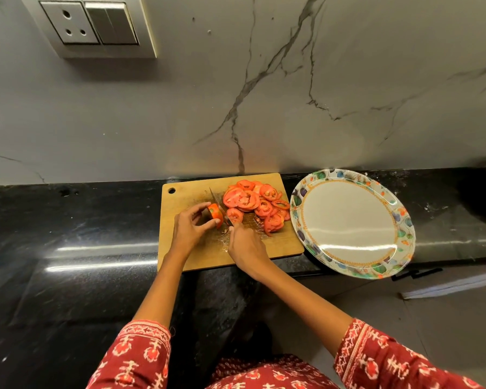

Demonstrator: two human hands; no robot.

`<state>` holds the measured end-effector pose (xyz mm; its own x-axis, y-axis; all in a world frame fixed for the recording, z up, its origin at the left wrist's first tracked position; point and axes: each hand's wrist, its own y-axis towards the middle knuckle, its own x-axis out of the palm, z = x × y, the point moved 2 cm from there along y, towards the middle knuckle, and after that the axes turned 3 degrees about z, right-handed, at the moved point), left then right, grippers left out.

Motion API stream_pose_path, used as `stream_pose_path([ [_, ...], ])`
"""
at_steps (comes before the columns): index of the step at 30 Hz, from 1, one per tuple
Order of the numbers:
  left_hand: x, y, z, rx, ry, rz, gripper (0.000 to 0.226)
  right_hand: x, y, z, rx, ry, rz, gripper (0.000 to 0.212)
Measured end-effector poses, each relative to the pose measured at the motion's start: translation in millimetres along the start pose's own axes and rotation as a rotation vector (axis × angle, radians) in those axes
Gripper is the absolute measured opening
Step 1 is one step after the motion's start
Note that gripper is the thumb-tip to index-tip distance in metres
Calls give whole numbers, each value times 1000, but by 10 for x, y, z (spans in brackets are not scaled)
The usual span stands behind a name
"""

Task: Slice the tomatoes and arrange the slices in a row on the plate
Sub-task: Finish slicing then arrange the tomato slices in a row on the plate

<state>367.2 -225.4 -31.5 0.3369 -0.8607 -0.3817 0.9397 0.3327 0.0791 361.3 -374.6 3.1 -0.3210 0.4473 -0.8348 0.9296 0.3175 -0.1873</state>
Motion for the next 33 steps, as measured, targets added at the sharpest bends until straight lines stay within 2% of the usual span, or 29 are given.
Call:
stream_pose_path([
  [4,36,6,-4,9,15,14,50,-16,-16,32,15,-8,-2,36],
  [9,44,13,-32,-64,-77,22,50,-29,6,10,4,-4,-19,37],
  [14,50,17,-34,-57,-92,32,50,-33,161,-120,15,6,-24,37],
  [20,44,20,-83,-55,-91,12,49,36,67,-4,-30,-41,-22,37],
  [33,49,31,-87,-37,-69,7,49,112,60,57,7,-45,-53,36],
])
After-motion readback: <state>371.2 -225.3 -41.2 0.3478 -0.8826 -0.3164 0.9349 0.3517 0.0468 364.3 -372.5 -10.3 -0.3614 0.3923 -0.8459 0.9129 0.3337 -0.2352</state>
